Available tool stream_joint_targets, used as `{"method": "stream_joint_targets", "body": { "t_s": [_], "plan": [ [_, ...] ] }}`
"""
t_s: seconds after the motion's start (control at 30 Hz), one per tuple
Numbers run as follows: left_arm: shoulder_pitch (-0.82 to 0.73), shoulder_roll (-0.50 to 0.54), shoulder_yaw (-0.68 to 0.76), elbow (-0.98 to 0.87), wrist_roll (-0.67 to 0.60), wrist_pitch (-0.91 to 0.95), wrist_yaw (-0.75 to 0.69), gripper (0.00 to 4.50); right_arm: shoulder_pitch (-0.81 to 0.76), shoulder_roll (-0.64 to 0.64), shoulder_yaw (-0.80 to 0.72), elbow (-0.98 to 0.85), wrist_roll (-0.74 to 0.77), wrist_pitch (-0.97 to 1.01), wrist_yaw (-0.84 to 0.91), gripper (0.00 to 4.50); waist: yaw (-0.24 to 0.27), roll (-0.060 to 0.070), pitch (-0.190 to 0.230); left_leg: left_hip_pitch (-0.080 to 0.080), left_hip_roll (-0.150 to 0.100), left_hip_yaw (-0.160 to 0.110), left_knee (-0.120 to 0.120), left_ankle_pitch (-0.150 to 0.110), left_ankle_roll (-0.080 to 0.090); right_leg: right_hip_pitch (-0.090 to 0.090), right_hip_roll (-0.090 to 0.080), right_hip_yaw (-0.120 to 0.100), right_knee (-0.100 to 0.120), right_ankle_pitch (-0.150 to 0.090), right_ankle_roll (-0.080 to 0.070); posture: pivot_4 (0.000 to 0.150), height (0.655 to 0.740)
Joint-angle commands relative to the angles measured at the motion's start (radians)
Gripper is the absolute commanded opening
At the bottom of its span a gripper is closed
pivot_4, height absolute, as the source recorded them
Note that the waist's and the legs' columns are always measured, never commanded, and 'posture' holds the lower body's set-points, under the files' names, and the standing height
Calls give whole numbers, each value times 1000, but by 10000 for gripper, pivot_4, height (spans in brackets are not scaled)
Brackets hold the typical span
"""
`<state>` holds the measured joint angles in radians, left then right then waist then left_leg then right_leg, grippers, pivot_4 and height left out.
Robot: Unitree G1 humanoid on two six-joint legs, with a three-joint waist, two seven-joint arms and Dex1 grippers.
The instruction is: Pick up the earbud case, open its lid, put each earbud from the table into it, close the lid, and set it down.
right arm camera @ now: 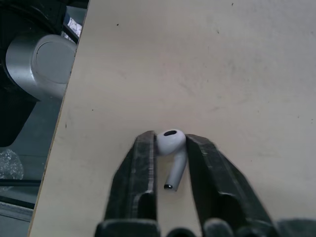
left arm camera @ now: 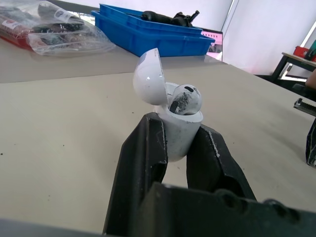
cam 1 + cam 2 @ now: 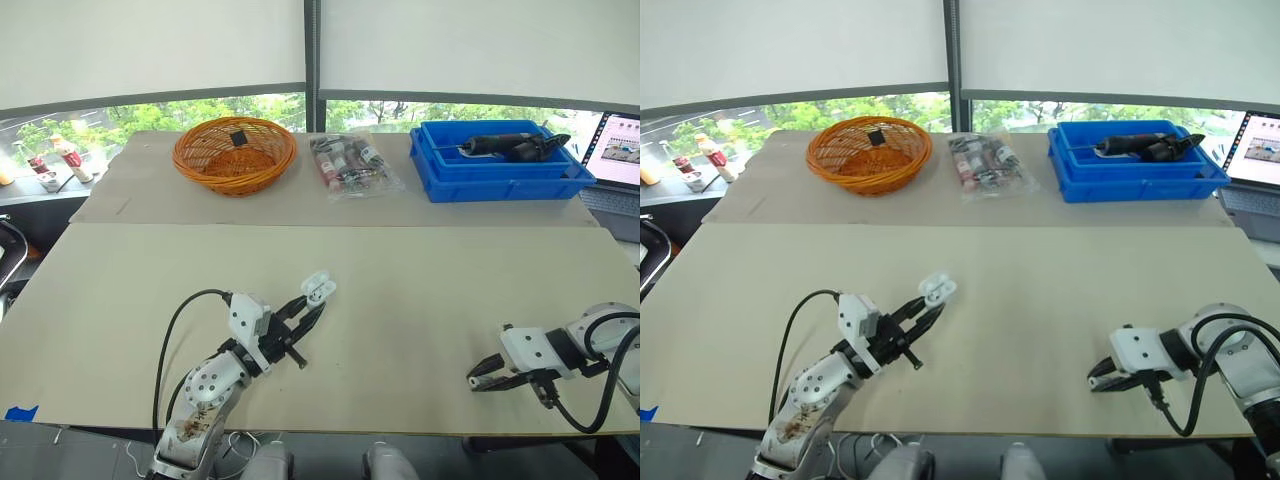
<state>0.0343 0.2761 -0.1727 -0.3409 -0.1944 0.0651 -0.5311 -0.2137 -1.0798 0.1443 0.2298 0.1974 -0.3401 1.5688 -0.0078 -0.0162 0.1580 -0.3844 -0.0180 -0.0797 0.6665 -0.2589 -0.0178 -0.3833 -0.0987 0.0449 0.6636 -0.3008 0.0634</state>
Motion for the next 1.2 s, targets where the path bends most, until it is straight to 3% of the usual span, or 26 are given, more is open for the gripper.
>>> {"method": "stream_joint_targets", "body": {
  "t_s": [0.03, 0.17, 0.3, 0.47, 0.6, 0.9, 1.2],
  "plan": [
    [-1, 1, 2, -47, -6, -4, 4, 5298, 17, -23, -20, -19, 7, -25, 25, 20366, 2, 0, 0, 0, 0, 0, 0, 0, 0, 0, 0, 0, 0, 0, 0, 1500, 7400],
    [-1, 0, -1, -46, -8, -2, 1, 5298, 25, -52, -52, -66, 27, -19, 17, 20366, 5, 0, 0, 0, 0, 0, 0, 0, 0, 0, 0, 0, 0, 0, 0, 1500, 7400],
    [-1, 1, 1, -43, -11, -1, -2, 5298, 48, -119, -95, -224, 43, 94, -24, 20366, 5, 1, 0, 0, 0, 0, 0, 0, 0, -1, 0, 0, 0, 0, 0, 1500, 7400],
    [-2, -11, -3, -43, -14, 7, 7, 5298, 88, -193, -97, -461, -177, 308, -179, 20366, 9, 1, 0, -1, 0, 0, 0, 0, 0, -1, 0, 0, 0, 0, 0, 1500, 7400],
    [-8, -21, -14, -37, -8, 6, 9, 5298, 132, -256, -63, -671, -178, 513, -134, 20366, 17, 1, 0, -3, 0, 0, 1, 0, 0, -3, 0, 0, 0, 0, 0, 1500, 7400],
    [-5, -26, -13, -35, 0, -4, 16, 5298, 48, -207, 50, -645, -304, 569, -172, 20366, 17, 1, 0, -3, 0, 0, 2, 0, 0, -2, 0, 0, 0, 0, 0, 1500, 7400],
    [-2, -29, -15, -36, 4, -7, 23, 5298, 42, -186, 84, -626, -319, 585, -161, 20366, 17, 1, 0, -3, 0, 0, 2, 0, 0, -2, 0, -1, 0, 0, 0, 1500, 7400]
  ]
}}
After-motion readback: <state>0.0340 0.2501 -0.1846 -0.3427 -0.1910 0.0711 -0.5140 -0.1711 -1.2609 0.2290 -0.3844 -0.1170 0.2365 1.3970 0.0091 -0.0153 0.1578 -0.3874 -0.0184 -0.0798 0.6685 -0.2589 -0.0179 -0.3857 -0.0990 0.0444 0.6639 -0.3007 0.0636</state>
